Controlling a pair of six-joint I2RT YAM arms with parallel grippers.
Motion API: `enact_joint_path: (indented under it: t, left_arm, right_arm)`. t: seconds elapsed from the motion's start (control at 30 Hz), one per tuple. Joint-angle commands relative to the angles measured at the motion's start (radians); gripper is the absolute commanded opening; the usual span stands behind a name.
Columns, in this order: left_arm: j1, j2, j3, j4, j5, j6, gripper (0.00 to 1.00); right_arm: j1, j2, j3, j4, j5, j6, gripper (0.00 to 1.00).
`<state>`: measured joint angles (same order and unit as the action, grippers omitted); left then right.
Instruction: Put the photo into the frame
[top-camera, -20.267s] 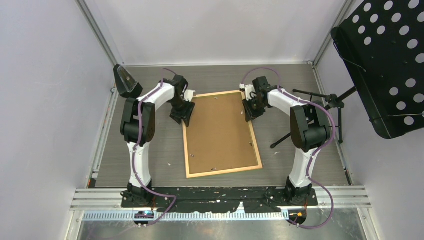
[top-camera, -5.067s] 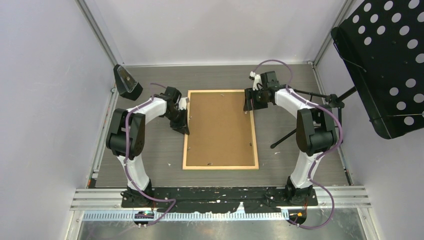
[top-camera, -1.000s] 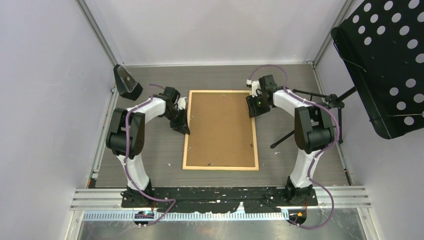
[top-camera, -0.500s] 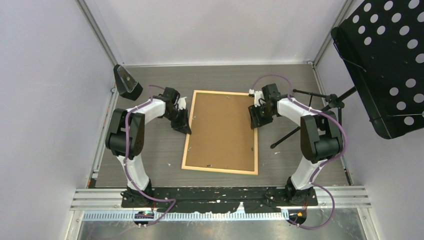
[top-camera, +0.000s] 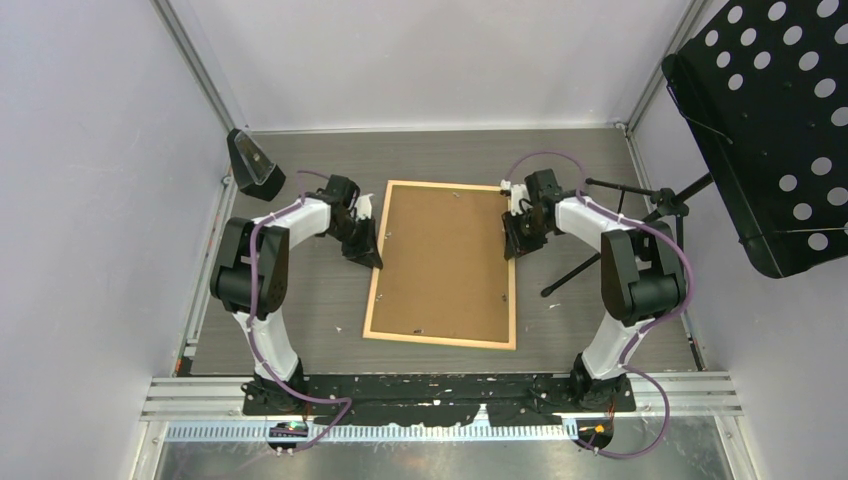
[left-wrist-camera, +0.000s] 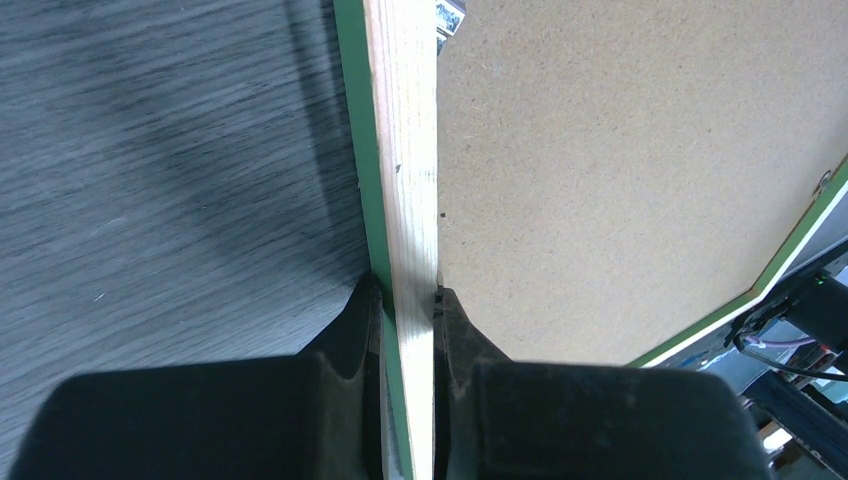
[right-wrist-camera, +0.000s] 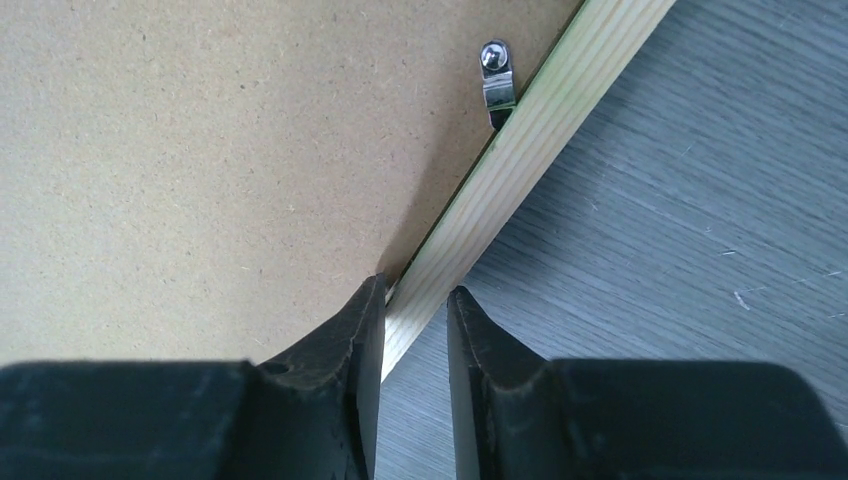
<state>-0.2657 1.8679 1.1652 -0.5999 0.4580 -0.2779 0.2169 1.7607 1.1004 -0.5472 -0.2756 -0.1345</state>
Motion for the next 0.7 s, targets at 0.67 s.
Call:
enact_joint_path:
  t: [0.67]
  left_arm:
    - [0.0,-0.038,-0.165,0.154,0.027,-0.062,0.28]
  right_arm:
    - [0.014,0.351,0.532,-0.036,-0.141,-0.026,0.06]
